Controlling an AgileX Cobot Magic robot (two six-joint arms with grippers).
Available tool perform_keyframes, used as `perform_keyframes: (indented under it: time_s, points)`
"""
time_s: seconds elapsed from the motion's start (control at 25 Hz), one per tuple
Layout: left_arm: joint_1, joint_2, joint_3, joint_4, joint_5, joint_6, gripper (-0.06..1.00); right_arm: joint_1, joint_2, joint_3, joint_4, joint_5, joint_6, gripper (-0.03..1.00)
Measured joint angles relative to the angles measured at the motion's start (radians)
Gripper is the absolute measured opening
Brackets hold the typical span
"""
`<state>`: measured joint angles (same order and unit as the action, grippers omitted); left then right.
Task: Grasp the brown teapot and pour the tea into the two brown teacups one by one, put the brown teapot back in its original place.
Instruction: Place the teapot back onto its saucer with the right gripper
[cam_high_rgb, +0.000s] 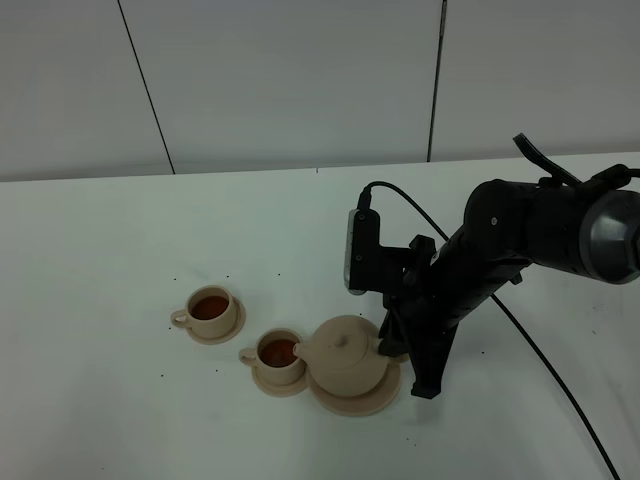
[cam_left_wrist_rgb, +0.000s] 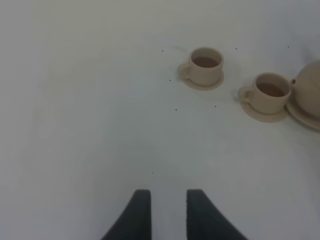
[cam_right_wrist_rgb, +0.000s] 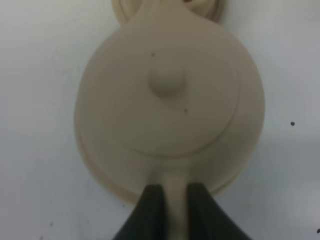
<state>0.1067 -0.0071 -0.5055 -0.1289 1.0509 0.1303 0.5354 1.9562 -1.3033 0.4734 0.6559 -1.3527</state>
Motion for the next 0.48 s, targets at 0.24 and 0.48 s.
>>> perform_keyframes:
  time_s: [0.24, 0.48]
  points:
    - [0.0, 0.0, 0.0, 0.0, 0.0, 0.0, 0.24, 0.0, 0.0, 0.0, 0.0, 0.0, -0.001, 0.1]
    - [0.0, 0.0, 0.0, 0.0, 0.0, 0.0, 0.24, 0.0, 0.0, 0.0, -0.007, 0.0, 0.015, 0.1]
